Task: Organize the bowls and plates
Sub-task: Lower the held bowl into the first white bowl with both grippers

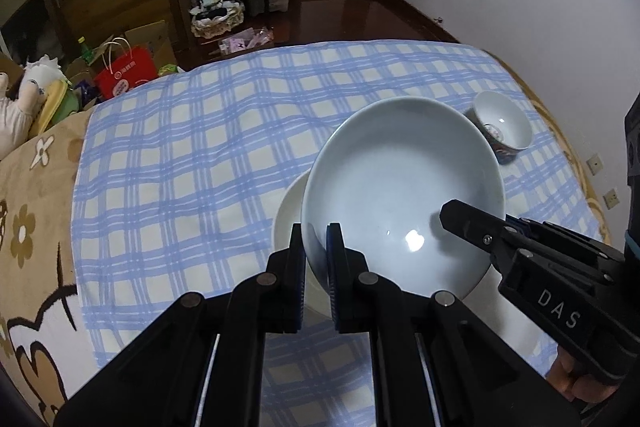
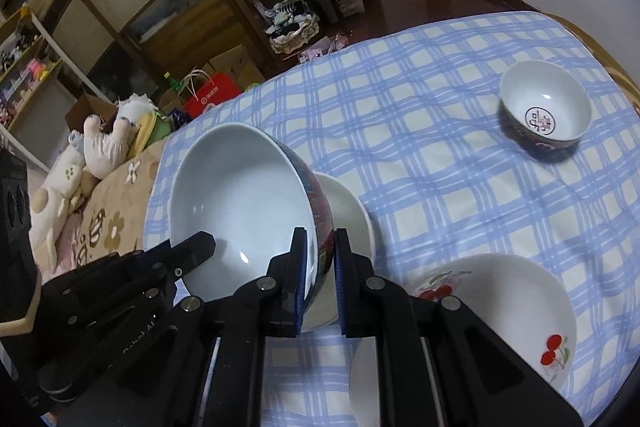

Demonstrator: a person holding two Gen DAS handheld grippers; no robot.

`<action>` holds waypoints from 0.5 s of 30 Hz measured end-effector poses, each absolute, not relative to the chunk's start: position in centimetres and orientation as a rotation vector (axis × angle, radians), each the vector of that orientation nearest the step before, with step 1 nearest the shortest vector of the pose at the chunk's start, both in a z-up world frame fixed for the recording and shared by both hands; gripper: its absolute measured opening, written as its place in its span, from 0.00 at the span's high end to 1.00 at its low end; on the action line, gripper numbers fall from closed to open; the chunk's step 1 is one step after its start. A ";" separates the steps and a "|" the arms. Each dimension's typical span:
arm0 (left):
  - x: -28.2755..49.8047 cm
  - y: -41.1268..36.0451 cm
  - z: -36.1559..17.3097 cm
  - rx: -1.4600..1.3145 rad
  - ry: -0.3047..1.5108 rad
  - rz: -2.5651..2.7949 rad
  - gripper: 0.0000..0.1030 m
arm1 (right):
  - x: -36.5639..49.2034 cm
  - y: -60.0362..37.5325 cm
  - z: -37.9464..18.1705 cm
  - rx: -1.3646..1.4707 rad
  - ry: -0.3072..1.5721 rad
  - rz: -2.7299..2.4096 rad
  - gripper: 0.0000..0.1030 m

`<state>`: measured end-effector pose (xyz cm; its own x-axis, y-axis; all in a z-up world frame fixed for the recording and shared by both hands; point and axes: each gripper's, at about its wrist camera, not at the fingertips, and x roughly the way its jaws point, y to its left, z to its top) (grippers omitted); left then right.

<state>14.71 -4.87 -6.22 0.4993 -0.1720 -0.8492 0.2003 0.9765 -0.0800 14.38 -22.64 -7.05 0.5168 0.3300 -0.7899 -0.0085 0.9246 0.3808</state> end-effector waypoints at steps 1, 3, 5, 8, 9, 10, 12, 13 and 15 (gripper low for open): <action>14.8 -4.8 -6.4 0.034 1.022 -0.222 0.90 | 14.4 -22.5 -7.3 0.348 1.011 0.211 0.87; 15.1 -4.5 -7.0 0.024 1.028 -0.223 0.90 | 14.7 -22.2 -7.9 0.351 1.016 0.213 0.87; 15.3 -4.1 -7.6 0.001 1.046 -0.228 0.90 | 14.9 -22.0 -8.4 0.353 1.019 0.213 0.87; 15.6 -3.9 -8.5 -0.011 1.065 -0.234 0.90 | 15.2 -21.7 -8.9 0.331 1.028 0.207 0.87; 15.7 -3.9 -8.7 -0.011 1.065 -0.236 0.90 | 15.3 -21.5 -9.0 0.317 1.029 0.204 0.87; 15.7 -3.9 -8.8 -0.010 1.065 -0.236 0.90 | 15.3 -21.4 -9.1 0.309 1.030 0.203 0.87; 15.9 -3.9 -9.1 -0.003 1.066 -0.238 0.90 | 15.5 -21.3 -9.3 0.303 1.036 0.198 0.87; 15.9 -4.0 -9.2 -0.004 1.067 -0.240 0.90 | 15.5 -21.3 -9.5 0.299 1.038 0.197 0.87; 16.1 -4.0 -9.4 -0.005 1.068 -0.243 0.90 | 15.6 -21.4 -9.7 0.300 1.040 0.193 0.87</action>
<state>16.07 -4.04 -9.42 0.4575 -0.2002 -0.8664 0.1951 0.9732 -0.1218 15.64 -21.39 -9.68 0.4943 0.2978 -0.8167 -0.0157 0.9424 0.3342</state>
